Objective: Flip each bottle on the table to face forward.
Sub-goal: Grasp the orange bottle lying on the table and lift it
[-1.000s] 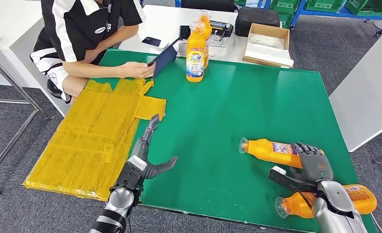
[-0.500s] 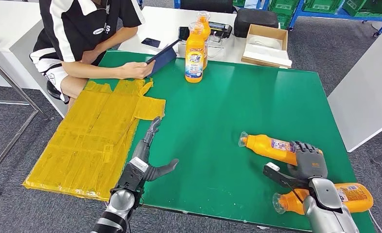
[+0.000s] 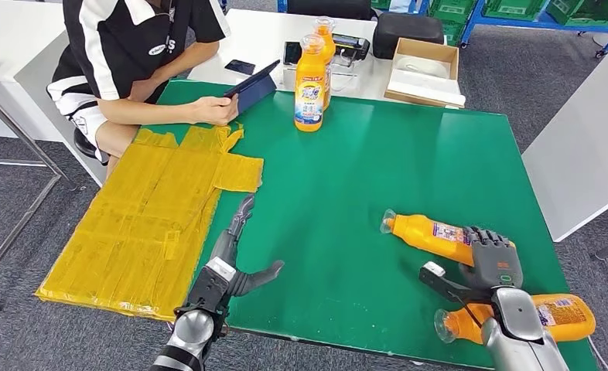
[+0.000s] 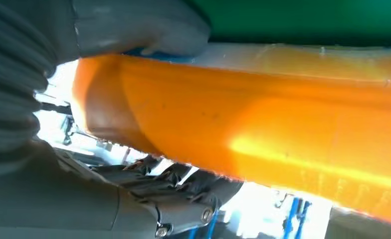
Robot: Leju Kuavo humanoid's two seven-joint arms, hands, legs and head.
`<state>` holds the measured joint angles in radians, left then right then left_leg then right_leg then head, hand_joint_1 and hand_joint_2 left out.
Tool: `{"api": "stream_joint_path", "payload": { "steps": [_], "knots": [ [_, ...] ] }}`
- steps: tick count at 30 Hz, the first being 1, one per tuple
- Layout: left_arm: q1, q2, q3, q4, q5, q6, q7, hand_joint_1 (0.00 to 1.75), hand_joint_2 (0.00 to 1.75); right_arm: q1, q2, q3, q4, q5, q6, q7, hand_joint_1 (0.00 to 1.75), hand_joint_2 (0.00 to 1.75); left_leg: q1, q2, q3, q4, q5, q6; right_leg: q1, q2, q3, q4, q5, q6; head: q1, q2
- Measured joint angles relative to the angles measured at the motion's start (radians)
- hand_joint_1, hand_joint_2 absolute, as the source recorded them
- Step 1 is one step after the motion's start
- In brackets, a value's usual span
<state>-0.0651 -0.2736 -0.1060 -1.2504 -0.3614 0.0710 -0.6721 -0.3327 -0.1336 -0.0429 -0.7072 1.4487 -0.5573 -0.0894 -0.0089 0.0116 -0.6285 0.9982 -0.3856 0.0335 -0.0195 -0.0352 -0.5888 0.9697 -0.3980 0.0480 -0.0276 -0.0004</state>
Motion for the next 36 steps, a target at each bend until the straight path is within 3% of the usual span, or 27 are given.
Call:
{"api": "stream_joint_path", "payload": {
  "steps": [7, 16, 23, 26, 30, 33, 36],
  "knots": [
    [0.027, -0.023, 0.0, -0.046, -0.018, -0.003, 0.024, 0.0, 1.75, 0.15, 0.131, -0.04, -0.367, -0.069, -0.118, -0.047, 1.75, 1.75, 0.001, -0.003, -0.009, 0.0, 0.004, -0.001, 0.001, -0.001, -0.008, 0.001, 0.007, 0.0, -0.001, 0.0],
    [0.058, -0.037, 0.0, -0.074, -0.029, -0.008, 0.032, 0.0, 1.75, 0.29, 0.242, -0.023, -0.727, -0.188, -0.137, -0.136, 1.75, 1.75, 0.001, -0.006, -0.015, 0.0, 0.002, -0.003, 0.001, -0.003, -0.013, 0.001, 0.006, -0.001, -0.001, 0.0],
    [0.083, -0.042, 0.0, -0.1, -0.02, -0.042, 0.031, 0.0, 1.75, 0.391, 0.307, -0.023, -0.948, -0.384, -0.133, -0.3, 1.75, 1.75, 0.0, -0.008, -0.016, 0.0, 0.001, -0.003, 0.0, -0.003, -0.015, 0.001, 0.004, 0.001, -0.001, 0.0],
    [0.083, -0.042, -0.002, -0.1, -0.012, -0.059, 0.033, 0.0, 1.75, 0.418, 0.317, -0.014, -1.016, -0.563, -0.079, -0.355, 1.75, 1.75, 0.001, -0.008, -0.016, 0.0, 0.001, -0.003, 0.0, -0.003, -0.015, 0.001, 0.004, 0.001, -0.001, 0.0],
    [0.081, -0.042, -0.012, -0.101, 0.005, -0.112, 0.041, 0.0, 1.75, 0.438, 0.335, 0.012, -1.052, -0.785, 0.088, -0.423, 1.75, 1.75, 0.001, -0.008, -0.016, 0.0, 0.001, -0.003, 0.0, -0.003, -0.016, 0.001, 0.004, 0.0, -0.001, 0.0],
    [0.079, -0.042, -0.035, -0.106, 0.023, -0.153, 0.051, 0.0, 1.75, 0.444, 0.363, 0.037, -1.045, -0.859, 0.164, -0.463, 1.75, 1.75, 0.001, -0.008, -0.016, 0.0, 0.001, -0.003, 0.0, -0.003, -0.016, 0.001, 0.004, 0.0, -0.001, 0.0],
    [0.077, -0.042, -0.053, -0.113, 0.026, -0.164, 0.058, 0.0, 1.75, 0.444, 0.384, 0.053, -1.029, -0.877, 0.183, -0.476, 1.75, 1.75, 0.001, -0.008, -0.016, 0.0, 0.001, -0.003, 0.0, -0.003, -0.015, 0.002, 0.004, 0.0, -0.001, 0.0]
  ]
}}
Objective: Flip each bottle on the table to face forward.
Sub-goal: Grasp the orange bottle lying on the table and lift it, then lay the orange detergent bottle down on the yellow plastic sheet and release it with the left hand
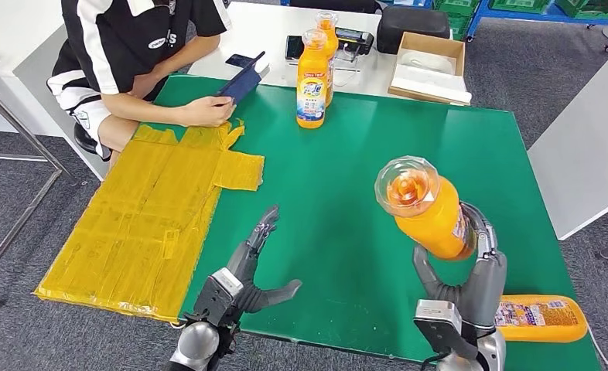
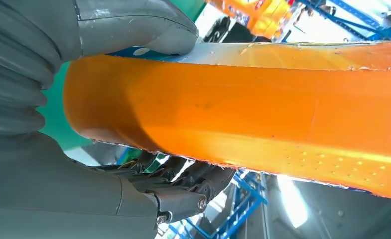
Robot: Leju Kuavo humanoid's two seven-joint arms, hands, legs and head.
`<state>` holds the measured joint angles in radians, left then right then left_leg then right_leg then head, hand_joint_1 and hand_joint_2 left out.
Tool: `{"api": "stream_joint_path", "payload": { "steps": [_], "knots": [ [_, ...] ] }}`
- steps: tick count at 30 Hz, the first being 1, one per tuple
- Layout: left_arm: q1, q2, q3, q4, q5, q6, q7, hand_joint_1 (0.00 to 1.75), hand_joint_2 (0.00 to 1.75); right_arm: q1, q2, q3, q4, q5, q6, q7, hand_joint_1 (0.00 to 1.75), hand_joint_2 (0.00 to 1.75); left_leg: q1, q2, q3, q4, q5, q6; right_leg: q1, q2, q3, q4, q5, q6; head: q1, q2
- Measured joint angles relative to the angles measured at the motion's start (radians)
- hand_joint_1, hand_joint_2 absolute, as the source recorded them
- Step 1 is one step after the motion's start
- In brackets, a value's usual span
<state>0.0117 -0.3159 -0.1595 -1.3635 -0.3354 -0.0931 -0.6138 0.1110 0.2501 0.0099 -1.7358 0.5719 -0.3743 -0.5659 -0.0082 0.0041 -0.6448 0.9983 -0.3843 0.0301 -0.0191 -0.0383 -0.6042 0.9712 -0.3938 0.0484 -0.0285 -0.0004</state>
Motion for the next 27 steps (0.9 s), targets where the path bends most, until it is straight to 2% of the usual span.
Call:
{"api": "stream_joint_path", "payload": {
  "steps": [7, 14, 27],
  "knots": [
    [-0.005, 0.001, -0.046, -0.026, 0.018, -0.009, 0.013, 0.0, 1.75, -0.02, 0.045, 0.045, 0.095, 0.007, 0.084, -0.008, 1.75, 1.75, 0.0, 0.0, 0.0, 0.0, 0.0, 0.0, 0.0, 0.0, 0.0, 0.0, 0.0, 0.0, 0.0, 0.0],
    [-0.014, 0.009, -0.106, -0.073, 0.049, -0.014, 0.03, 0.0, 1.75, -0.056, 0.092, 0.14, 0.274, 0.028, 0.091, -0.009, 1.75, 1.75, 0.001, 0.0, 0.0, 0.0, 0.0, 0.0, 0.001, 0.0, 0.0, 0.0, 0.0, 0.0, 0.0, 0.0],
    [-0.025, 0.018, -0.154, -0.103, 0.068, 0.003, 0.043, 0.0, 1.75, -0.088, 0.11, 0.193, 0.428, 0.022, 0.109, 0.013, 1.75, 1.75, 0.0, 0.0, -0.001, 0.0, 0.0, 0.0, 0.0, 0.0, -0.001, 0.0, 0.0, 0.0, 0.0, 0.0]
  ]
}}
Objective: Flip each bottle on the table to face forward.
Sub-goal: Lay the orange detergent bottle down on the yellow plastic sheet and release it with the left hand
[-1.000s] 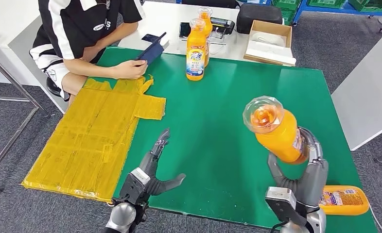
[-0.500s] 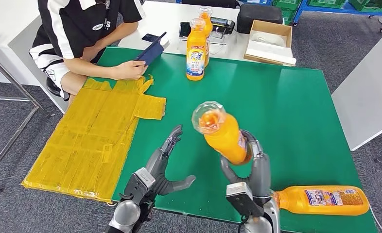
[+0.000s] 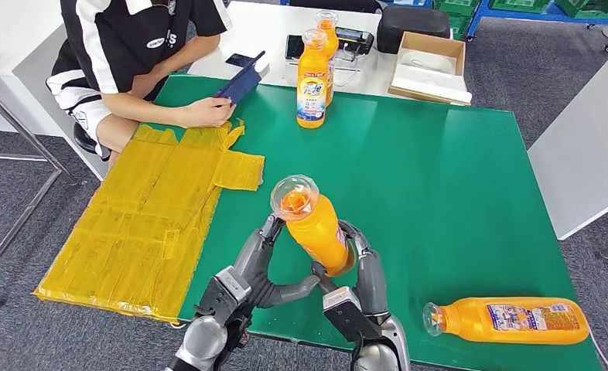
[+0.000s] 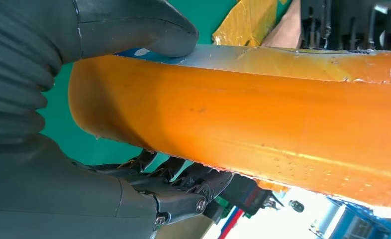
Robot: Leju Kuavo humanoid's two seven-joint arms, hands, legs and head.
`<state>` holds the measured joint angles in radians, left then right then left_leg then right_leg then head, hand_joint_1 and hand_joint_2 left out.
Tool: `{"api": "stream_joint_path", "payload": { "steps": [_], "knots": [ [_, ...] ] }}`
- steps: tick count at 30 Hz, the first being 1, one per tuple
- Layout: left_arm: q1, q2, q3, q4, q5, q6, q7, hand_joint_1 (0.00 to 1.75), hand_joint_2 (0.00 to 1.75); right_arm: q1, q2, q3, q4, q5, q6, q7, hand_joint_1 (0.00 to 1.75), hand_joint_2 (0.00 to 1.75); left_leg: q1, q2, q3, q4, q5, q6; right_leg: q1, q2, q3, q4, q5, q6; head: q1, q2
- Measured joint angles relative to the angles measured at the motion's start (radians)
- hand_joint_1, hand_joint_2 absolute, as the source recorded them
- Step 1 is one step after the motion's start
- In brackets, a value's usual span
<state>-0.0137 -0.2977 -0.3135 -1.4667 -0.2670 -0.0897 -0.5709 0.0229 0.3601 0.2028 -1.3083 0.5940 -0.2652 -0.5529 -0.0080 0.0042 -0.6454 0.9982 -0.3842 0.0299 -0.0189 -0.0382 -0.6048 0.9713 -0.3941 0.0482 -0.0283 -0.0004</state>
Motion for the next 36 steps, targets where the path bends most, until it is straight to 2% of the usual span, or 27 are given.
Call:
{"api": "stream_joint_path", "payload": {
  "steps": [13, 19, 20, 24, 36],
  "knots": [
    [-0.004, 0.002, -0.01, -0.004, 0.004, 0.016, 0.007, 0.0, 1.75, -0.006, -0.001, 0.011, 0.033, 0.017, -0.003, 0.008, 1.75, 1.75, 0.0, 0.0, 0.0, 0.0, 0.0, 0.0, 0.0, 0.0, 0.0, 0.0, 0.0, 0.0, 0.0, 0.0],
    [-0.006, 0.003, 0.011, 0.014, 0.015, 0.044, 0.001, 0.0, 1.75, -0.008, -0.006, 0.037, 0.054, 0.043, -0.039, 0.007, 1.75, 1.75, 0.0, 0.0, 0.0, 0.0, 0.0, 0.0, 0.0, 0.0, 0.0, 0.0, 0.0, 0.0, 0.0, 0.0],
    [-0.009, 0.003, 0.017, 0.022, 0.014, 0.047, 0.0, 0.05, 1.75, -0.009, -0.007, 0.043, 0.06, 0.046, -0.046, 0.006, 1.75, 1.75, 0.0, 0.0, 0.0, 0.0, 0.0, 0.0, 0.0, 0.0, 0.0, 0.0, 0.0, 0.0, 0.0, 0.0],
    [-0.028, 0.001, 0.042, 0.066, 0.007, 0.051, -0.004, 1.72, 1.75, -0.014, -0.012, 0.069, 0.076, 0.067, -0.071, 0.004, 1.75, 1.75, 0.0, 0.0, 0.0, 0.0, 0.0, 0.0, 0.0, 0.0, 0.0, 0.0, 0.0, 0.0, 0.0, 0.0],
    [-0.047, -0.008, 0.076, 0.114, 0.025, 0.034, -0.007, 1.75, 1.75, -0.031, -0.023, 0.109, 0.13, 0.085, -0.11, 0.029, 1.75, 1.75, 0.0, 0.0, 0.0, 0.0, 0.0, 0.0, 0.0, 0.0, 0.0, 0.0, 0.0, 0.0, 0.0, 0.0]
  ]
}}
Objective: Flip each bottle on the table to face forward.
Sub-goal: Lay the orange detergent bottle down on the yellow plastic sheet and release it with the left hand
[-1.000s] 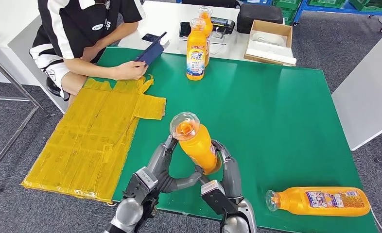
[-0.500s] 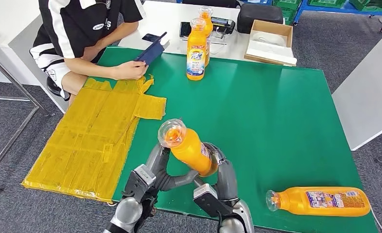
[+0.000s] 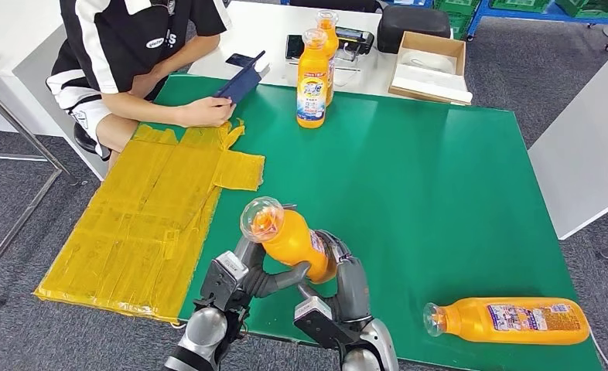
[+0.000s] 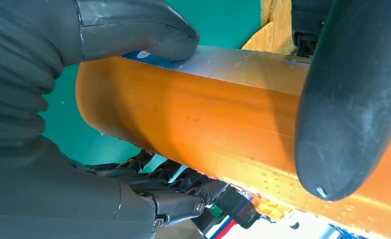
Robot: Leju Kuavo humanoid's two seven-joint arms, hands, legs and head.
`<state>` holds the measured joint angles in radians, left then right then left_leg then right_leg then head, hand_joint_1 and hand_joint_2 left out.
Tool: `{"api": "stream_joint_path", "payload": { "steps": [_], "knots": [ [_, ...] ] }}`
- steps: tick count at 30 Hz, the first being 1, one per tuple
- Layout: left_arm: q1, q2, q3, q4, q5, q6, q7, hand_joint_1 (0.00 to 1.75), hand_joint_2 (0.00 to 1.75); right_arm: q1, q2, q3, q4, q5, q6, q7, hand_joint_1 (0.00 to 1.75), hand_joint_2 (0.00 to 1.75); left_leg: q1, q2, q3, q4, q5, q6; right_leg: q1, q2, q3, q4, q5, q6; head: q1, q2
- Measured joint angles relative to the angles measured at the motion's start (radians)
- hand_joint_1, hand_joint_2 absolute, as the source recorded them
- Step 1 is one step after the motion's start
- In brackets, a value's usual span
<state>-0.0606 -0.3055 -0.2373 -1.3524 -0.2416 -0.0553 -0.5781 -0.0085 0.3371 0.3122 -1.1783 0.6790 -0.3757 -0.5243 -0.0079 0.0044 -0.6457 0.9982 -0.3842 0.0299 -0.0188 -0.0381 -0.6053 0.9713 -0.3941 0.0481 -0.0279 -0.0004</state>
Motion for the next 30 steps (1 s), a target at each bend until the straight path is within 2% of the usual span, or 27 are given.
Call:
{"api": "stream_joint_path", "payload": {
  "steps": [11, 12, 15, 16, 18, 21, 24, 27, 30],
  "knots": [
    [0.002, -0.002, 0.022, 0.007, 0.046, -0.019, -0.003, 1.75, 1.75, -0.009, -0.001, 0.01, 0.028, -0.009, -0.007, -0.003, 1.75, 1.75, 0.0, 0.0, 0.0, 0.0, 0.0, 0.0, 0.0, 0.0, 0.0, 0.0, 0.0, 0.0, 0.0, 0.0],
    [0.003, -0.002, 0.024, 0.006, 0.05, -0.021, -0.004, 1.75, 1.75, -0.01, -0.002, 0.011, 0.03, -0.012, -0.01, -0.004, 1.64, 1.75, 0.0, 0.0, 0.0, 0.0, 0.0, 0.0, 0.0, 0.0, 0.0, 0.0, 0.0, 0.0, 0.0, 0.0],
    [0.007, -0.002, 0.03, -0.002, 0.059, -0.026, -0.008, 1.75, 1.75, -0.012, -0.002, 0.012, 0.037, -0.031, -0.014, -0.013, 0.34, 1.75, 0.0, 0.0, 0.0, 0.0, 0.0, 0.0, 0.0, 0.0, 0.0, 0.0, 0.0, 0.0, 0.0, 0.0],
    [0.008, -0.002, 0.032, -0.007, 0.061, -0.024, -0.012, 1.75, 1.75, -0.012, -0.002, 0.011, 0.037, -0.041, -0.015, -0.018, 0.0, 1.75, 0.0, 0.0, 0.0, 0.0, 0.0, 0.0, 0.0, 0.0, 0.0, 0.0, 0.0, 0.0, 0.0, 0.0],
    [0.009, -0.002, 0.036, -0.031, 0.04, -0.003, -0.02, 1.75, 1.75, -0.007, -0.004, 0.007, 0.025, -0.062, -0.011, -0.027, 0.0, 1.75, 0.0, 0.0, 0.0, 0.0, 0.0, 0.0, 0.0, 0.0, 0.0, 0.0, 0.0, 0.0, 0.0, 0.0],
    [-0.003, 0.0, 0.042, -0.072, -0.128, 0.124, 0.0, 1.75, 1.75, 0.016, -0.006, -0.001, -0.044, -0.075, 0.011, -0.023, 0.0, 1.75, 0.0, -0.001, -0.001, 0.0, 0.0, 0.0, 0.0, -0.001, -0.001, 0.0, 0.0, 0.0, 0.0, 0.0],
    [-0.055, 0.008, 0.047, -0.066, -0.459, 0.388, 0.078, 1.75, 1.75, 0.03, -0.008, -0.007, -0.126, -0.065, 0.034, -0.014, 0.0, 1.75, 0.0, -0.001, -0.001, 0.0, 0.0, 0.0, 0.0, -0.001, -0.001, 0.0, 0.0, 0.0, 0.0, 0.0],
    [-0.139, 0.026, 0.071, 0.0, -0.776, 0.643, 0.166, 1.75, 1.75, 0.031, -0.011, -0.01, -0.195, -0.099, 0.06, -0.018, 0.0, 1.75, 0.0, -0.001, -0.001, 0.0, 0.002, 0.0, 0.0, -0.001, -0.001, 0.0, 0.001, 0.0, 0.0, 0.0],
    [-0.201, 0.047, 0.113, 0.077, -0.968, 0.738, 0.21, 1.75, 1.75, 0.031, -0.017, -0.012, -0.243, -0.136, 0.075, -0.021, 0.0, 1.75, 0.0, -0.001, -0.001, 0.0, 0.003, 0.0, 0.0, -0.001, -0.001, 0.0, 0.002, -0.001, 0.0, 0.0]
  ]
}}
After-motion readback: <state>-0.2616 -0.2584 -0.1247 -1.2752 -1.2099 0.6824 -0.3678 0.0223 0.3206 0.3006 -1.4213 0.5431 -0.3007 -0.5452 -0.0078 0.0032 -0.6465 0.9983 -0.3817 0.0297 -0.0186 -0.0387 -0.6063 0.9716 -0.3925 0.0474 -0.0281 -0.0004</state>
